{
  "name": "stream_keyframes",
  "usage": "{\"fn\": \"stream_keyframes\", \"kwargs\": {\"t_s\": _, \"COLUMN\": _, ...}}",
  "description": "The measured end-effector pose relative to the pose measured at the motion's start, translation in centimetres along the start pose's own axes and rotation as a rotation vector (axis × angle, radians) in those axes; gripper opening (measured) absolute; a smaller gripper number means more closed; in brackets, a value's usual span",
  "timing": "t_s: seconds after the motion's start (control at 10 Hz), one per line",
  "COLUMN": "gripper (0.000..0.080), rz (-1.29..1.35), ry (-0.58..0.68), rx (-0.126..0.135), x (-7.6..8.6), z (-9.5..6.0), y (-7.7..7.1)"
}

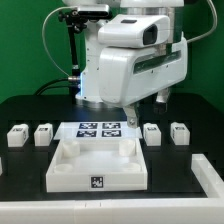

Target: Assemble one leg

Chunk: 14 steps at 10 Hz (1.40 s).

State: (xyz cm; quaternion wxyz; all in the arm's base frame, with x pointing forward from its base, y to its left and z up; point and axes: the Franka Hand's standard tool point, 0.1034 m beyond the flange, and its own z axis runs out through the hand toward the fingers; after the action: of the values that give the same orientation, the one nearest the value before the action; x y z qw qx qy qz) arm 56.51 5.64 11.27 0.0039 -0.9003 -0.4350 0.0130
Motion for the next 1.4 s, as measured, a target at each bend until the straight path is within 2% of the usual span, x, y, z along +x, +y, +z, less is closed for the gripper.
{"fn": "stream_keyframes", "kwargs": {"t_s": 1.1, "gripper": 0.065, "rz": -0.036, "ry": 0.001, "rx": -0.001, "x": -0.2, "z": 0.2, "y": -0.2}}
{"fn": "stream_keyframes", "kwargs": {"t_s": 1.2, "gripper": 0.065, "rz": -0.051, "ry": 0.007, "rx": -0.009, "x": -1.8, "z": 1.0, "y": -1.6}}
{"fn": "stream_keyframes", "kwargs": {"t_s": 1.3, "gripper": 0.065, "rz": -0.173, "ry": 0.004, "rx": -0.01, "x": -4.1, "z": 1.9, "y": -3.2}}
{"fn": "stream_keyframes", "kwargs": {"t_s": 1.4, "gripper": 0.065, "rz": -0.345, "ry": 0.008, "rx": -0.016, "x": -6.2, "z": 2.9, "y": -4.0}}
